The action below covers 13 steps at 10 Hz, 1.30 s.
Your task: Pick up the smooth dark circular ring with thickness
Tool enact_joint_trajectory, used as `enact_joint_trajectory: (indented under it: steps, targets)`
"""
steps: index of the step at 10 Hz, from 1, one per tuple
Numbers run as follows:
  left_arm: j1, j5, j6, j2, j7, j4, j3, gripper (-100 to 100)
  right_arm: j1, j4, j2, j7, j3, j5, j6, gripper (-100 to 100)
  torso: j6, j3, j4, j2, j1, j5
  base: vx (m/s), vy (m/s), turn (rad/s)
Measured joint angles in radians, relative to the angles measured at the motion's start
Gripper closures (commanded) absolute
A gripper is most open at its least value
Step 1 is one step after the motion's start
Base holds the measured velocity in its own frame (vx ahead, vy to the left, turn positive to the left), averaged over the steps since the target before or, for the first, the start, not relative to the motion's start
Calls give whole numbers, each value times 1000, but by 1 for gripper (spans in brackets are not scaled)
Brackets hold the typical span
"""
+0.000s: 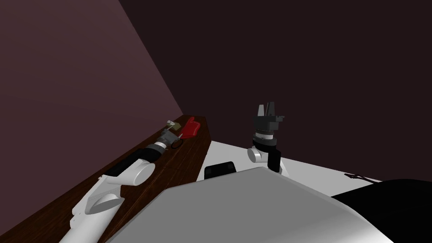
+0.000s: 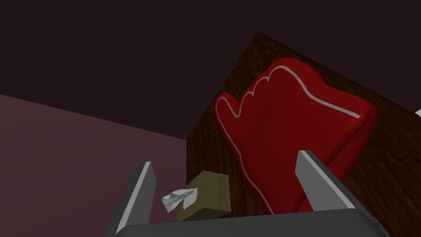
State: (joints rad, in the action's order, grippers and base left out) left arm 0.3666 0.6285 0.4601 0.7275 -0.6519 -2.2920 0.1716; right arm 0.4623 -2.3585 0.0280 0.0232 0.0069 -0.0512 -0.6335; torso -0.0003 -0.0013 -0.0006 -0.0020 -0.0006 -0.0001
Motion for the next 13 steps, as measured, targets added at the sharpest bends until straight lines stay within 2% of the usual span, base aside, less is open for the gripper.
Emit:
enact_joint_trajectory:
  steps: [8, 13]
  targets:
    - [-9, 140, 219, 139, -78, 31, 17, -100, 0, 0, 0, 0, 0, 0, 0, 0, 0, -1, -1, -3, 0, 0, 70, -10, 34]
    - [1, 228, 347, 222, -104, 61, 14, -100, 0, 0, 0, 0, 0, 0, 0, 0, 0, -1, -1, -2, 0, 0, 68, -9, 43]
